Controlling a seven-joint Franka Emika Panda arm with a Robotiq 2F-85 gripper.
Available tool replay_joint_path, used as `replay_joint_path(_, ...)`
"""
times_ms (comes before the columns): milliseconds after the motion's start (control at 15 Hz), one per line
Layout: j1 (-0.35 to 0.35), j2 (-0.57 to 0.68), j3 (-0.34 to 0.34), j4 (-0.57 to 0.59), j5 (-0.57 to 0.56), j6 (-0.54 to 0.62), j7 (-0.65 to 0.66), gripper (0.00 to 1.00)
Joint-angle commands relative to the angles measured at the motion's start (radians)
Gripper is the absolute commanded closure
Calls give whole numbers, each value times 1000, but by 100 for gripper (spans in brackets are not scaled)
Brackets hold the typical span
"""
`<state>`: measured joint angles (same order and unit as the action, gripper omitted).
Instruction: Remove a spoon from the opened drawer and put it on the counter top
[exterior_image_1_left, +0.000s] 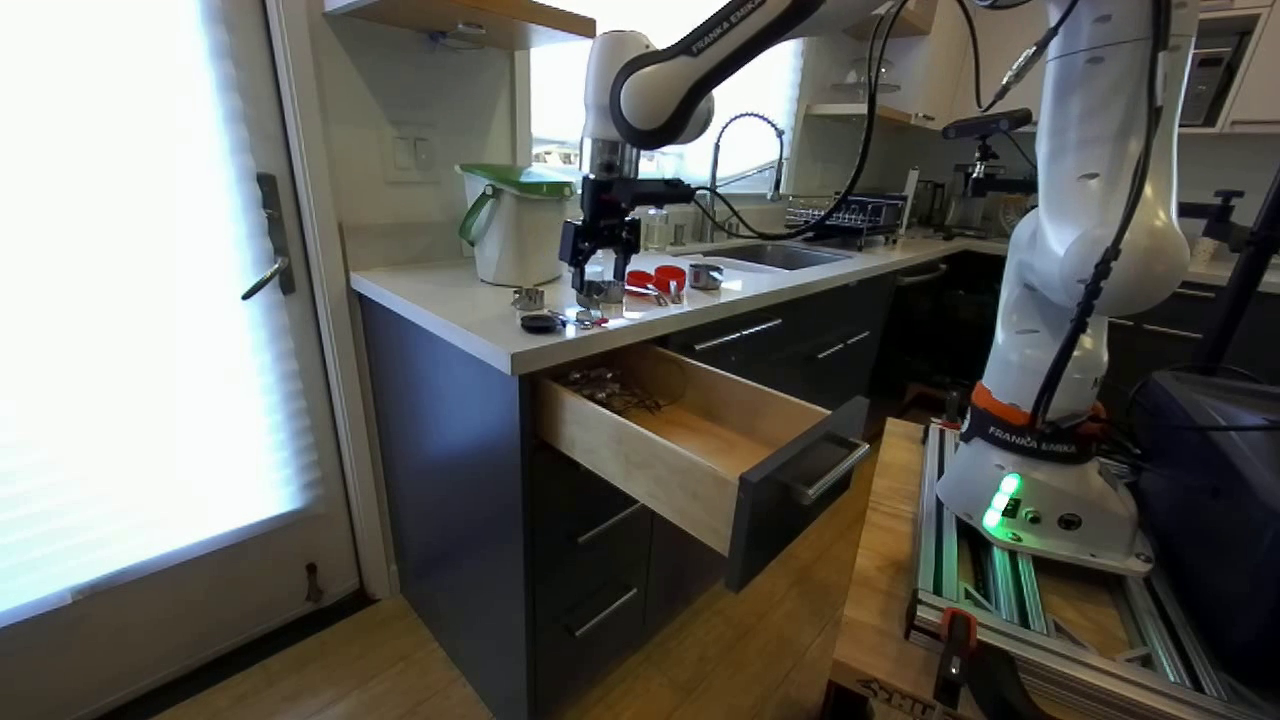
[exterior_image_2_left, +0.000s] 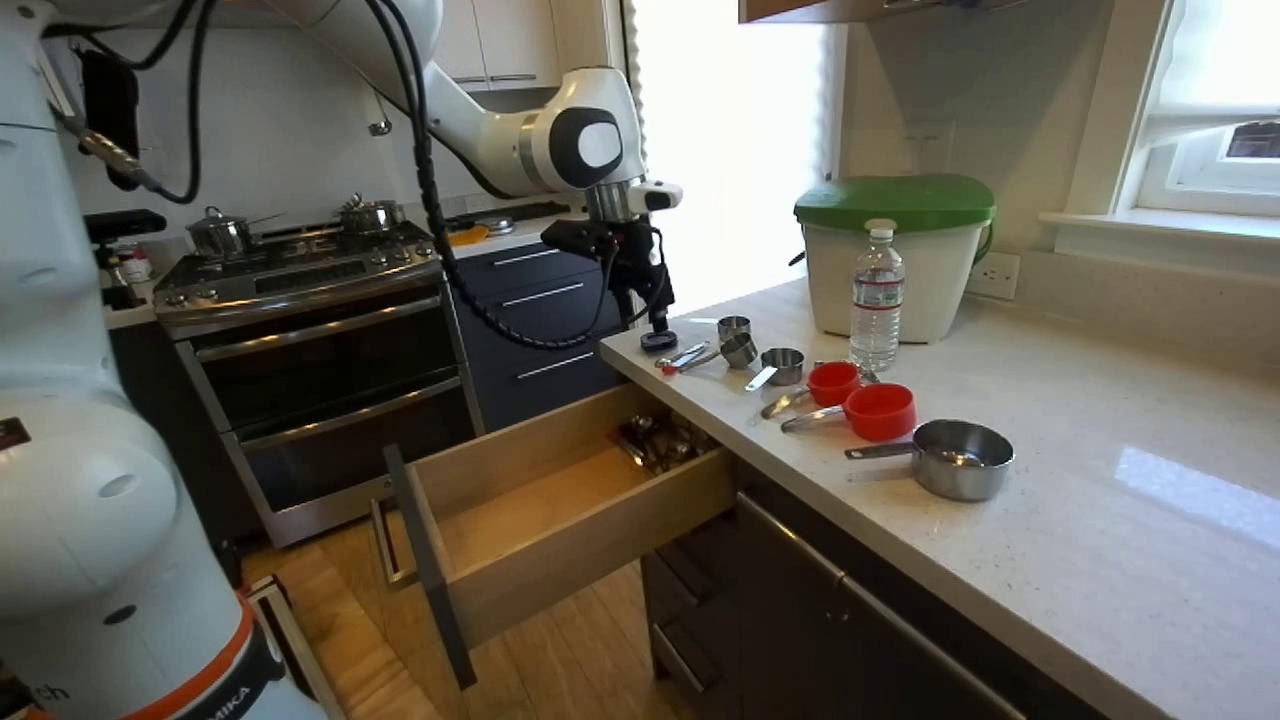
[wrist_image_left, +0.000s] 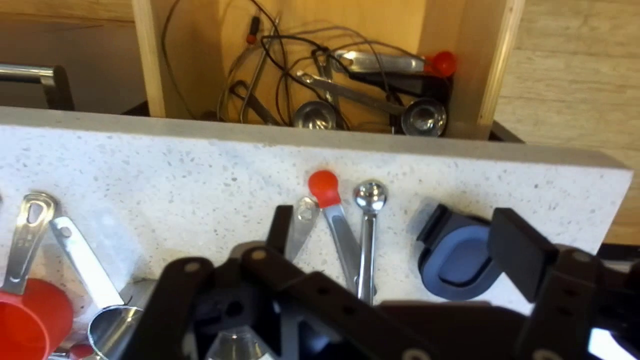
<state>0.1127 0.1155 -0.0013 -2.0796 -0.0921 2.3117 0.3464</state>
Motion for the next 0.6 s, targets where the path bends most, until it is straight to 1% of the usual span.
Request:
replay_joint_path(0, -30, -221, 19, -223, 24, 12, -198, 0)
replay_joint_path(200, -35, -361, 9, -343, 75, 6, -366, 0)
replay_joint_path(333, -35, -455, -2, -413, 99, -5, -425, 0)
replay_joint_path(467, -27, -535, -18, -471, 148, -32, -478, 0)
replay_joint_path(533, -41, -427, 6, -379, 110, -15, -422, 0)
